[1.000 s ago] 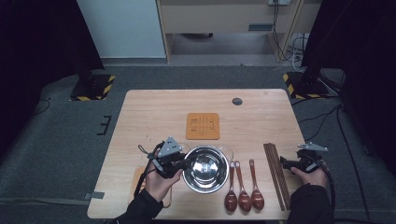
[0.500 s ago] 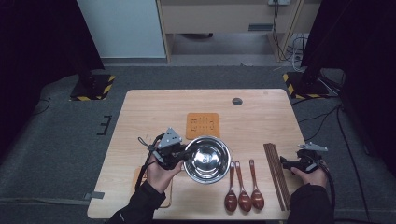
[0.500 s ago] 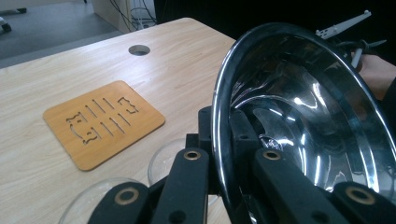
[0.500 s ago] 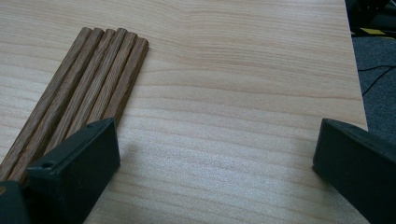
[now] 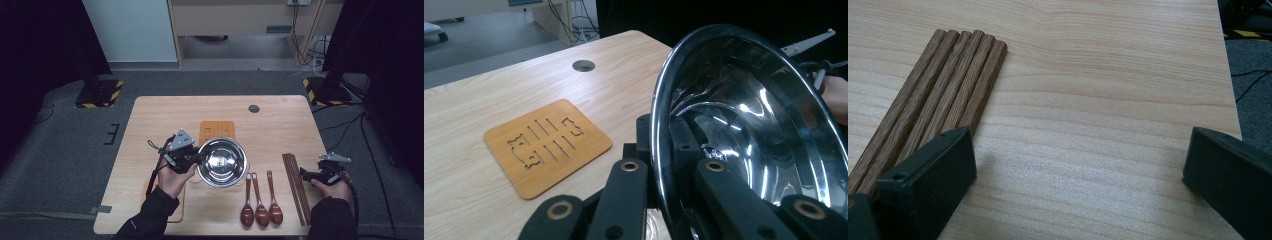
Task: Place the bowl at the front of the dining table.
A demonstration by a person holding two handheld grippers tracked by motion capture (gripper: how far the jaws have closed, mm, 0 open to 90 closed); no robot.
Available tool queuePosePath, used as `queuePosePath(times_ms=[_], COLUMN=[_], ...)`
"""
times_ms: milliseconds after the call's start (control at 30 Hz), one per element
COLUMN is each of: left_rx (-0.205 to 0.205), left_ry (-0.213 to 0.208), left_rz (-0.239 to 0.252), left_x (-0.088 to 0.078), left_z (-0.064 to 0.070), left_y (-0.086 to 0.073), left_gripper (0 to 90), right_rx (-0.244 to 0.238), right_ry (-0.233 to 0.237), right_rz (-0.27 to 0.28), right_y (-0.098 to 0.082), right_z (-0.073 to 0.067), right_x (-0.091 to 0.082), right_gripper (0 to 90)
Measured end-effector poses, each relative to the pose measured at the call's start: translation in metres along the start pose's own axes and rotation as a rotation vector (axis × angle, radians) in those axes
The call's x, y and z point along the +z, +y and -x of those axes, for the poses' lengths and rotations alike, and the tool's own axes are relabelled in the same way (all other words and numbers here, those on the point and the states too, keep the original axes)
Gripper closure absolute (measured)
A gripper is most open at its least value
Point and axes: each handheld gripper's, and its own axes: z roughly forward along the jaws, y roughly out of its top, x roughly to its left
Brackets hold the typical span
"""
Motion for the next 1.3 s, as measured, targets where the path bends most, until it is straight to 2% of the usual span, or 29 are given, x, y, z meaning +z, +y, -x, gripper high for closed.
queuePosePath(times_ms=[767, 1300], left_rx=[-0.012, -0.021], left_ry=[0.029, 0.056], left_rz=[0.019, 0.032], left_x=[0.023, 0.032], left_z=[-0.014, -0.027], left_y=[0.019, 0.033], left_gripper=[86.3, 86.3], right_rx=[0.003, 0.001], right_ry=[0.0, 0.0], right_rz=[-0.001, 0.0], right_y=[0.0, 0.0], right_z=[0.0, 0.0], right_x=[0.0, 0.0], right_gripper=[0.6, 0.6])
